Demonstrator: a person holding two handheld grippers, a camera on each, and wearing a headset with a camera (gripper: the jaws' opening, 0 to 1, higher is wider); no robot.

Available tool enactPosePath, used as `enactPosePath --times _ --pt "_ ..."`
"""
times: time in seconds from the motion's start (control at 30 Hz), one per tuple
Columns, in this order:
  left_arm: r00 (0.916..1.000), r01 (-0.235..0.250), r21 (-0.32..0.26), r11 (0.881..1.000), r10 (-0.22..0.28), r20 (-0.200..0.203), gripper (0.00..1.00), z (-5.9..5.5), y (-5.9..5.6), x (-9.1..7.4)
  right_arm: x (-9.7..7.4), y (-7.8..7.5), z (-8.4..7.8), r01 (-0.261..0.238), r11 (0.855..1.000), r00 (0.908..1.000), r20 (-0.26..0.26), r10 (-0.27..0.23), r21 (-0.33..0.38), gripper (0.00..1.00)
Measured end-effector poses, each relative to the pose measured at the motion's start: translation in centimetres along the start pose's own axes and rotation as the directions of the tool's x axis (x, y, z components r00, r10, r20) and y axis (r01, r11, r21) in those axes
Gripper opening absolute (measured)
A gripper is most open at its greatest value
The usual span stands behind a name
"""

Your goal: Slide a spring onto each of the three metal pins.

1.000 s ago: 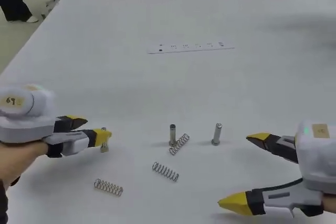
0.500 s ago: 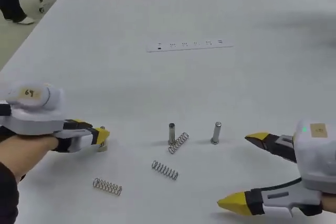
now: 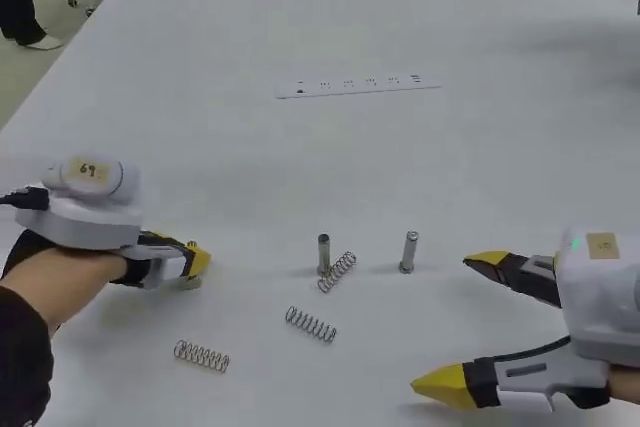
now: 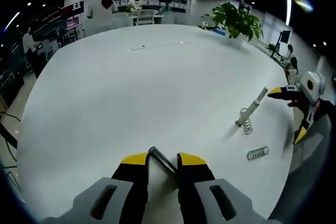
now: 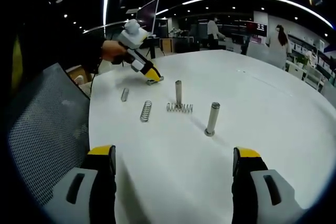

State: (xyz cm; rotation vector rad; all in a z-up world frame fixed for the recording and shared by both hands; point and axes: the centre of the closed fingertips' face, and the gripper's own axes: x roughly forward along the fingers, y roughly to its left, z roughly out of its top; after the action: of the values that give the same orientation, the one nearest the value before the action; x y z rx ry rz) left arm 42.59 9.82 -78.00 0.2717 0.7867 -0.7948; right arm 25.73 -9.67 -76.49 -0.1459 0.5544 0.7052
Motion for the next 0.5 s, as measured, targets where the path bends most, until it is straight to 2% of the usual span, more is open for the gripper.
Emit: enactPosePath --times 0.33,0.5 --pt "0.9999 0.012 0.062 0.998 -0.012 -0.007 0.07 0.5 -0.6 0.5 0.0 -0.1 -0.1 0.0 1.0 1.0 -0.002 0.0 0.005 0.91" --pt "0.9995 0.023 0.131 0.991 -0.02 -0.026 0.03 0.5 -1.3 0.7 -0.1 -0.1 0.0 0.001 1.0 1.0 0.002 -0.001 0.006 0.91"
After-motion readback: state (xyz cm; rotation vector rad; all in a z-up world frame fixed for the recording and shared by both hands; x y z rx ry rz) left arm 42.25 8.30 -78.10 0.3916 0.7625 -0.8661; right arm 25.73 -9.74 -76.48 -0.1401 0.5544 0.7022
